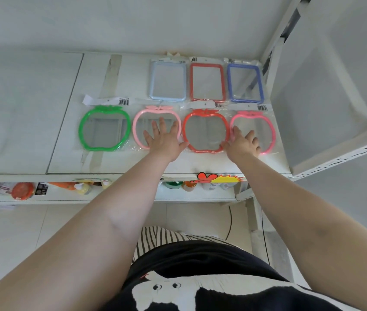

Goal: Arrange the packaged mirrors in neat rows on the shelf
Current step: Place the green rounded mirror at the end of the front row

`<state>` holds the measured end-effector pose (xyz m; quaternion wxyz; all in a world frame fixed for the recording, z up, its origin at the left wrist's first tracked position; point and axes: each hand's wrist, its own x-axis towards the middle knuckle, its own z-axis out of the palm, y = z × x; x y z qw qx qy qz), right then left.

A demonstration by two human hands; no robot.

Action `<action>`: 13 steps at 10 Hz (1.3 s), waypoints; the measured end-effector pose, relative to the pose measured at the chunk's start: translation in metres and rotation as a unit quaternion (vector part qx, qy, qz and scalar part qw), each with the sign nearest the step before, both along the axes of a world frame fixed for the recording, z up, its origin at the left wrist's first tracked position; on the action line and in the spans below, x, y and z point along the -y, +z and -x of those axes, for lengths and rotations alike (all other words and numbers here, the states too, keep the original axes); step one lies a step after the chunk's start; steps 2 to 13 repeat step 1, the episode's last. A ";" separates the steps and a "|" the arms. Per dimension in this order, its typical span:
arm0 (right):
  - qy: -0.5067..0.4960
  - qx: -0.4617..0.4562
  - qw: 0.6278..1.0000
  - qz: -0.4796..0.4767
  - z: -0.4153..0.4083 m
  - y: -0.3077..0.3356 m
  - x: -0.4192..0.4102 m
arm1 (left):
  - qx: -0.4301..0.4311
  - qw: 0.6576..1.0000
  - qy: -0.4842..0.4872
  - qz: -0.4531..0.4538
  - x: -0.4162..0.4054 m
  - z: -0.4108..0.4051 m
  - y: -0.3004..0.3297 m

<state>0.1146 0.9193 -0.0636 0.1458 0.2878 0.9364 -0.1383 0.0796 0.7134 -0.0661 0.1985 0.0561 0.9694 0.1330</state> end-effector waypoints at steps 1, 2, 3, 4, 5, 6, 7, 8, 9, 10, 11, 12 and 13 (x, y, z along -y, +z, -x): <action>0.021 -0.046 0.999 -0.012 -0.001 0.008 0.005 | -0.054 0.999 -0.001 -0.010 -0.002 -0.003 0.009; 0.021 -0.046 0.999 -0.012 -0.001 0.008 0.005 | -0.054 0.999 -0.001 -0.010 -0.002 -0.003 0.009; 0.021 -0.046 0.999 -0.012 -0.001 0.008 0.005 | -0.054 0.999 -0.001 -0.010 -0.002 -0.003 0.009; 0.021 -0.046 0.999 -0.012 -0.001 0.008 0.005 | -0.054 0.999 -0.001 -0.010 -0.002 -0.003 0.009; 0.021 -0.046 0.999 -0.012 -0.001 0.008 0.005 | -0.054 0.999 -0.001 -0.010 -0.002 -0.003 0.009; 0.021 -0.046 0.999 -0.012 -0.001 0.008 0.005 | -0.054 0.999 -0.001 -0.010 -0.002 -0.003 0.009; 0.021 -0.046 0.999 -0.012 -0.001 0.008 0.005 | -0.054 0.999 -0.001 -0.010 -0.002 -0.003 0.009; 0.021 -0.046 0.999 -0.012 -0.001 0.008 0.005 | -0.054 0.999 -0.001 -0.010 -0.002 -0.003 0.009; 0.021 -0.046 0.999 -0.012 -0.001 0.008 0.005 | -0.054 0.999 -0.001 -0.010 -0.002 -0.003 0.009; 0.021 -0.046 0.999 -0.012 -0.001 0.008 0.005 | -0.054 0.999 -0.001 -0.010 -0.002 -0.003 0.009; 0.021 -0.046 0.999 -0.012 -0.001 0.008 0.005 | -0.054 0.999 -0.001 -0.010 -0.002 -0.003 0.009; 0.021 -0.046 0.999 -0.012 -0.001 0.008 0.005 | -0.054 0.999 -0.001 -0.010 -0.002 -0.003 0.009; 0.021 -0.046 0.999 -0.012 -0.001 0.008 0.005 | -0.054 0.999 -0.001 -0.010 -0.002 -0.003 0.009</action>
